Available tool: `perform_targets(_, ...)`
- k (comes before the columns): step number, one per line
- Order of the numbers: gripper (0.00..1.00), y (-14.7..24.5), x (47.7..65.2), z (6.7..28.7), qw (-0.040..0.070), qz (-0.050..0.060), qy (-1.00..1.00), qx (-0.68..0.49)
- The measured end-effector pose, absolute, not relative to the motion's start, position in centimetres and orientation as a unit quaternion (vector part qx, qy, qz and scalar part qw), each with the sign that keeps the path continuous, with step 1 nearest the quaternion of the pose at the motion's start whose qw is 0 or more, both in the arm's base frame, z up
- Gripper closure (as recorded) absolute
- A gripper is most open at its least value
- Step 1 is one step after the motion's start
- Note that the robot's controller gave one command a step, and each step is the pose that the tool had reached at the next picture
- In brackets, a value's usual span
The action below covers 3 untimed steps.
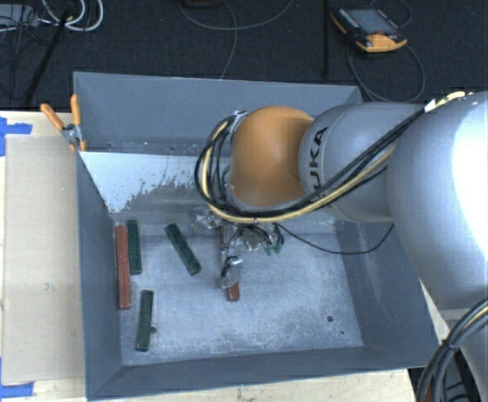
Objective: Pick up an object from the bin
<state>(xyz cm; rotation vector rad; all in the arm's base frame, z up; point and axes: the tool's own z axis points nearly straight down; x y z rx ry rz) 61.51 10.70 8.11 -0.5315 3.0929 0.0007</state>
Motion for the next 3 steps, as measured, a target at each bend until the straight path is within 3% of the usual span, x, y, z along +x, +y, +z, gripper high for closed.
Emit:
perform_targets(1, 0.0, 10.7, 61.4, 8.2, 0.001, 0.0, 0.986, -0.169)
perform_targets(2, 0.0, 18.4, 58.8, 6.9, -0.001, 0.002, 0.985, -0.175)
perform_targets(3, 1.0, 17.9, 59.0, 7.0, 0.0, 0.001, 0.985, -0.171)
